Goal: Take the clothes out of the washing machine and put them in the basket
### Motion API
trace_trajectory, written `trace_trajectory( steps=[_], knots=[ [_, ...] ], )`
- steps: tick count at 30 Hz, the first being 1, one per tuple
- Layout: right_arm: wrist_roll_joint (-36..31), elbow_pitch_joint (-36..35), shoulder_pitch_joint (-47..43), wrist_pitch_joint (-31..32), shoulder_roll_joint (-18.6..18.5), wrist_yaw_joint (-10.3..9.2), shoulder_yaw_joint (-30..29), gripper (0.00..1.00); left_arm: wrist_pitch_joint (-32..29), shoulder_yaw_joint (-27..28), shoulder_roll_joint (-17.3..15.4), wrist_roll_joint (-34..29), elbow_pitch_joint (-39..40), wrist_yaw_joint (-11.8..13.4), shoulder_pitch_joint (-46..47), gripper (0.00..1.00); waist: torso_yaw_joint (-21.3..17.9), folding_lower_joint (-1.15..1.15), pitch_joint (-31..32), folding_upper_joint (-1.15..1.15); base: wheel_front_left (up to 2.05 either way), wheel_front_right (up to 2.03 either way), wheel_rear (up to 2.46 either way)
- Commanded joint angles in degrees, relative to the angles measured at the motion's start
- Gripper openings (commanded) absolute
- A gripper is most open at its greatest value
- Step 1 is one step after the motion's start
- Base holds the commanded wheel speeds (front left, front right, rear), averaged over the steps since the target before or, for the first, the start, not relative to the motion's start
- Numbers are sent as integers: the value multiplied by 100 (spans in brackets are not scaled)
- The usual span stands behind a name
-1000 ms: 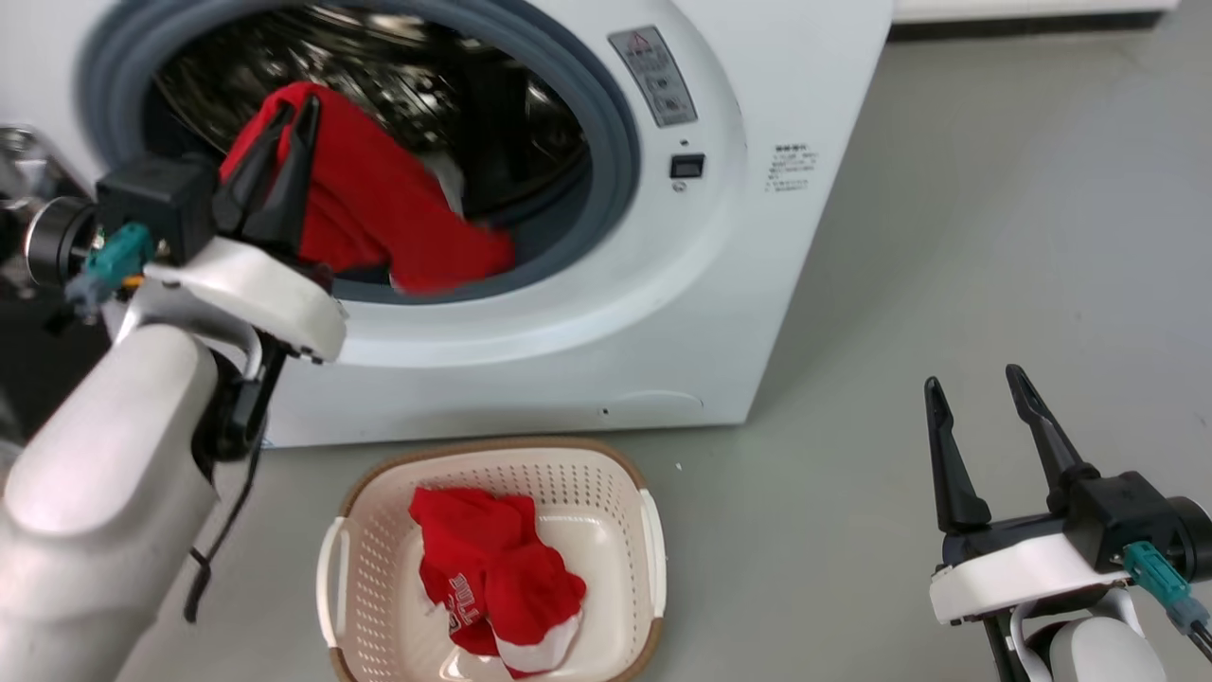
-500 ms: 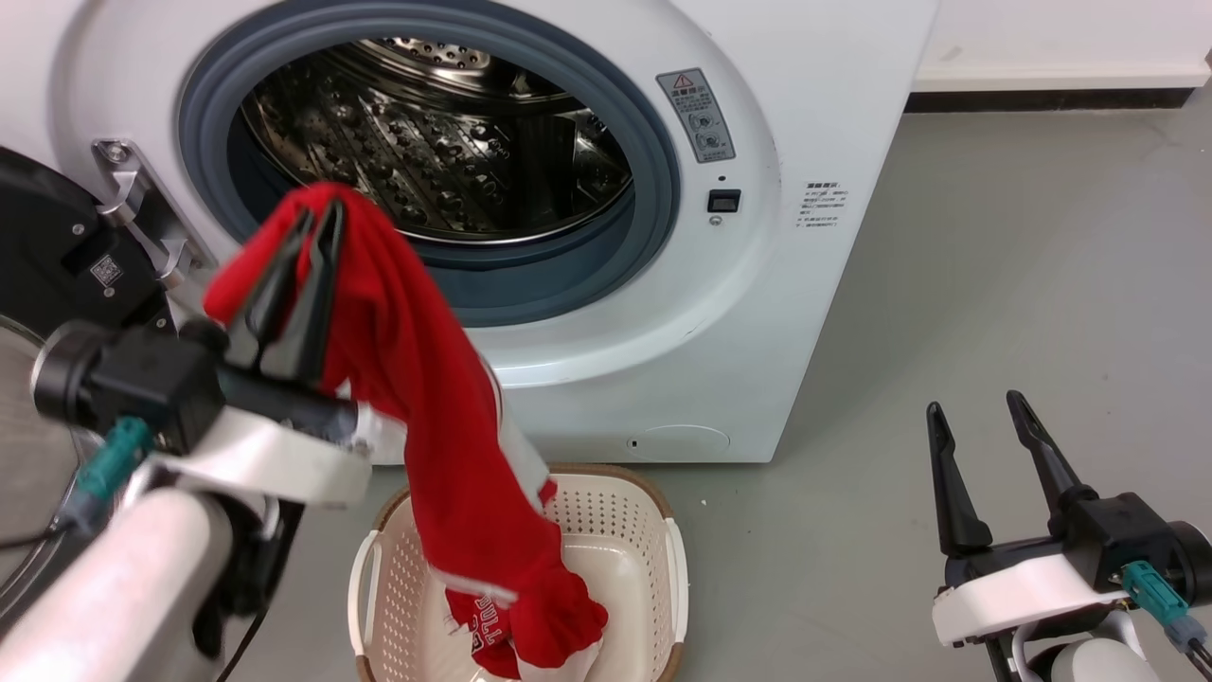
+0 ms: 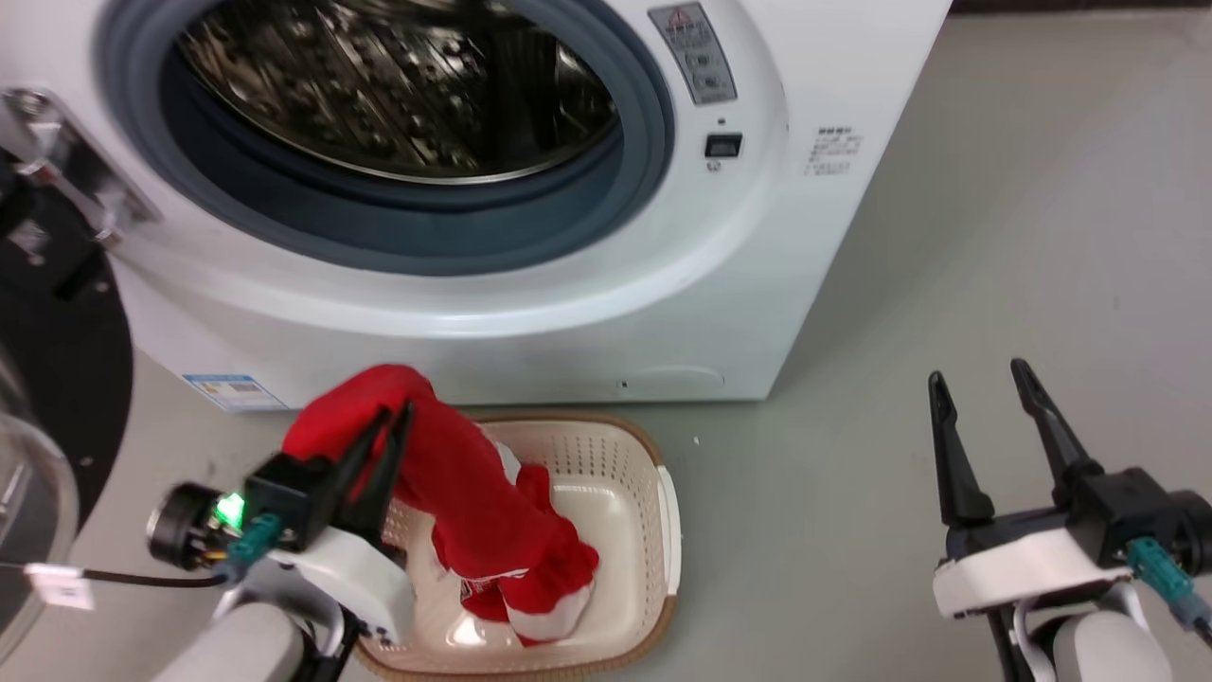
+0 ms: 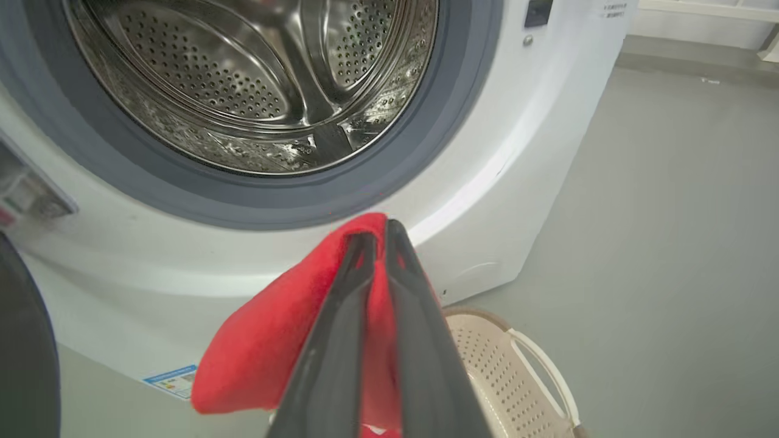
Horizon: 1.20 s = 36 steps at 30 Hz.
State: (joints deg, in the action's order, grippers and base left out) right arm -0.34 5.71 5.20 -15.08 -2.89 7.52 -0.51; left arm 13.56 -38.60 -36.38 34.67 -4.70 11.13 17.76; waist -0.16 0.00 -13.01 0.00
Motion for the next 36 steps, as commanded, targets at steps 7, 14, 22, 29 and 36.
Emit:
trace_trajectory(
  steps=[7,14,22,29,36],
  knots=[
    [-86,-156,392,-13,4,-6,-12,100,132,-106,594,-15,-1615,-497,473,0,-323,0,-966,0,0,0,0],
    [-19,-311,684,-13,5,-7,33,100,161,-340,1111,-263,-3185,-1035,1223,0,-611,0,-1737,0,0,0,0],
    [88,-421,850,-13,5,-7,64,100,168,-380,1507,-405,-4706,-1427,1906,0,-908,0,-2369,0,0,0,0],
    [181,-495,930,-13,5,-6,87,100,164,-191,1598,-322,-5783,-1498,2273,0,-1057,0,-2761,0,0,0,0],
    [203,-536,974,-13,5,-6,118,100,164,-25,1637,-337,-6162,-1470,2520,0,-1096,0,-2951,0,0,0,0]
  ],
)
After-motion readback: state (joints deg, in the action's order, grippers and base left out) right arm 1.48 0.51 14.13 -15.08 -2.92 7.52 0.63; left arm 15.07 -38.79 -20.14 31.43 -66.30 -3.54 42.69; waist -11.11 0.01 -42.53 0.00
